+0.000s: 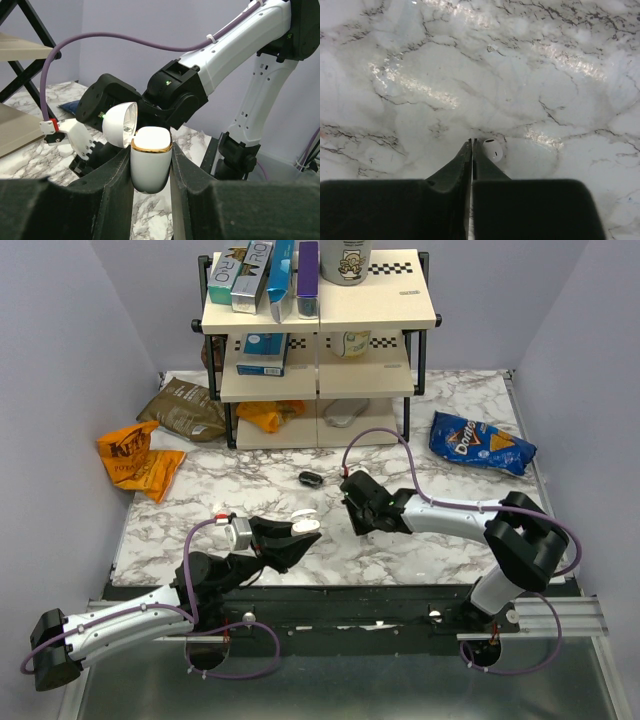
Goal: Insert the wireless bluetooth earbuds into the charging case
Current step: Adjust the earbud at the center of the board.
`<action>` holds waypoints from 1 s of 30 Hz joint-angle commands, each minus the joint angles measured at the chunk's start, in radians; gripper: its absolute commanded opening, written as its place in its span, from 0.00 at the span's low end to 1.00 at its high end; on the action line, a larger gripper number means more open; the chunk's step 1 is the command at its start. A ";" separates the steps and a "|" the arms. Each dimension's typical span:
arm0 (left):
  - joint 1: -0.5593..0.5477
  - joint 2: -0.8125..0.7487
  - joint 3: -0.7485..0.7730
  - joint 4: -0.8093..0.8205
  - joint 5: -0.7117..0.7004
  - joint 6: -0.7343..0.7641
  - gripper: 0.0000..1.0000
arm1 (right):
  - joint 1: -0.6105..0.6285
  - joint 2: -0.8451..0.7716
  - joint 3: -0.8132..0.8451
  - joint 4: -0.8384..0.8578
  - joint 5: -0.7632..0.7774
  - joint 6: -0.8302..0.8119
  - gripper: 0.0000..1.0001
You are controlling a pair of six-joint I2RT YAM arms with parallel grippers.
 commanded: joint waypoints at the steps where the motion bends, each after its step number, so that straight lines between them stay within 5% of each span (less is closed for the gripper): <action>1: -0.006 -0.006 0.000 0.006 -0.012 0.004 0.00 | 0.002 -0.119 -0.023 0.031 -0.060 -0.050 0.33; 5: -0.007 -0.003 0.001 0.012 -0.011 0.006 0.00 | 0.002 -0.187 -0.042 0.011 -0.054 -0.027 0.48; 18: -0.009 -0.013 0.014 -0.023 -0.011 0.002 0.00 | -0.038 -0.142 -0.086 0.025 -0.086 0.143 0.49; 25: -0.009 -0.012 0.014 -0.026 -0.012 0.004 0.00 | -0.039 -0.136 -0.097 0.022 -0.051 0.125 0.15; 30: -0.010 0.000 0.015 -0.020 -0.009 -0.004 0.00 | -0.045 -0.090 -0.086 0.024 -0.034 0.120 0.01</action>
